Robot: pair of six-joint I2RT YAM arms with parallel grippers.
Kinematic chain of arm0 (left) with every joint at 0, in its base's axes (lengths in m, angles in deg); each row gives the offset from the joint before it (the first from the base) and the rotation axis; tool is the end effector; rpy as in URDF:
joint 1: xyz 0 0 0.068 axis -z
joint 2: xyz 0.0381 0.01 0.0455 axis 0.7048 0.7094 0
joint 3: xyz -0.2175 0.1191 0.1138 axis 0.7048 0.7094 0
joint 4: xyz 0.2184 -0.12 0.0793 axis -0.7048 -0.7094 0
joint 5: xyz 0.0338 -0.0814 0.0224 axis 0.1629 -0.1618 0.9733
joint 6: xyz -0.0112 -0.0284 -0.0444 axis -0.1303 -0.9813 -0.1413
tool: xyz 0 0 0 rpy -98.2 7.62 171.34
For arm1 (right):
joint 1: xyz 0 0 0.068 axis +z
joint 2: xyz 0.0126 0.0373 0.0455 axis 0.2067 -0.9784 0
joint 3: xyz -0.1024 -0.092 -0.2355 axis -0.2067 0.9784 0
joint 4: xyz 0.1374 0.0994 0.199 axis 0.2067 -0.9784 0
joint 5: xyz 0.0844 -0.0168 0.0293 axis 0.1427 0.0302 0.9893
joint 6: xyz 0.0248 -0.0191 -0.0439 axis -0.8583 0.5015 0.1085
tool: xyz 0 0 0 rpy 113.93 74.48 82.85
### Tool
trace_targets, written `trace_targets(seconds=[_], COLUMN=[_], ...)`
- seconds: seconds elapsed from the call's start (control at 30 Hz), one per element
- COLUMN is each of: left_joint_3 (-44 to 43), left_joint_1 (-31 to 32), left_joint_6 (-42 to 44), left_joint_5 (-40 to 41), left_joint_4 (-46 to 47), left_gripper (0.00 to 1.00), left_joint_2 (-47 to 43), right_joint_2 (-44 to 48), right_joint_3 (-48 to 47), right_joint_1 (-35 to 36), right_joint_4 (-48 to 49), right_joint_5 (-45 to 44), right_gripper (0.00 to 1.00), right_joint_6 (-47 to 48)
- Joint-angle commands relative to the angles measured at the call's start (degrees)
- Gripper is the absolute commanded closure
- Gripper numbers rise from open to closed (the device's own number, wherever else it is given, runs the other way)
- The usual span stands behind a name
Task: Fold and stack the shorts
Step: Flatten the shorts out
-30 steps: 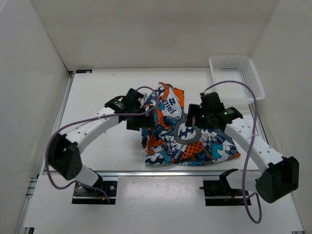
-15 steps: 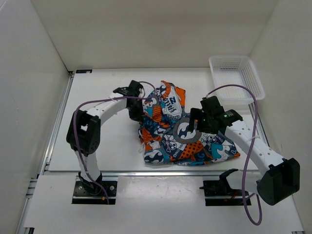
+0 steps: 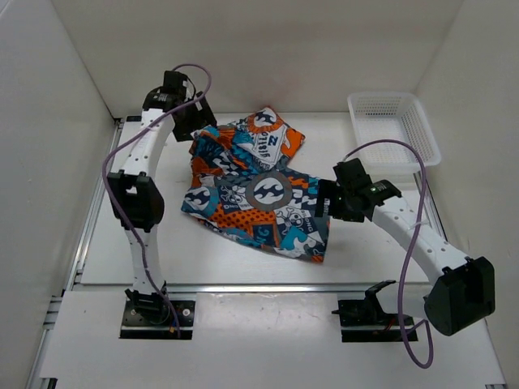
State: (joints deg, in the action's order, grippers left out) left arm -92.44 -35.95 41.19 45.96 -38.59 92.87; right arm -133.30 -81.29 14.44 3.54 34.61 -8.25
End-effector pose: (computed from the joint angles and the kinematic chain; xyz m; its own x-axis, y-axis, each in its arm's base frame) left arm 0.4467 -0.0734 0.3367 -0.7833 -0.3899 -0.4842 -0.2111 0.8994 -0.3828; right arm 0.2192 0.1036 0.2706 -0.8399 0.1054 -0.5324 0.0200 0.9863 0.1636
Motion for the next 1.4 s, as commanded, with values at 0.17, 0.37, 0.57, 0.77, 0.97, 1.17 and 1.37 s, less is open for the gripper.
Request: trace_targets(seconds=[0.17,0.37,0.57,0.77,0.97,1.17,1.37], left_joint_3=[16.6,56.1,67.2,63.5,59.1,57.2,60.7], left_joint_1=[-3.8,-13.4,-14.9,-13.3,-10.6,-9.6,-9.6], left_joint_6=[-0.2,-7.0,-7.7,-7.2,-7.2,-6.7,-6.7], left_joint_5=[10.1,2.6,-5.8,-7.4,-7.9,-7.4,-7.4], left_joint_4=[-5.5,4.2,13.3,16.4,17.7,17.7,17.7], left_gripper=[0.00,0.35,0.10,0.02,0.22,0.80,0.70], left_joint_2=[-16.8,-39.7,-32.7,-23.9,-14.9,-13.6,-20.0], right_joint_2=[5.1,7.8,10.6,14.8,13.2,7.3,6.0], right_joint_3=[5.3,9.4,12.9,18.8,24.0,27.1,27.1], right_joint_1=[-0.6,-0.6,-0.6,-0.6,-2.7,-3.3,-4.4], right_joint_4=[0.8,0.8,0.8,0.8,4.0,12.4,15.4], right_joint_5=[2.9,7.2,12.0,16.9,25.2,31.6,31.0], right_gripper=[0.04,0.06,0.07,0.08,0.08,0.11,0.13], right_joint_6=[-0.7,-5.6,-11.9,-21.1,-29.6,-36.4,-39.7])
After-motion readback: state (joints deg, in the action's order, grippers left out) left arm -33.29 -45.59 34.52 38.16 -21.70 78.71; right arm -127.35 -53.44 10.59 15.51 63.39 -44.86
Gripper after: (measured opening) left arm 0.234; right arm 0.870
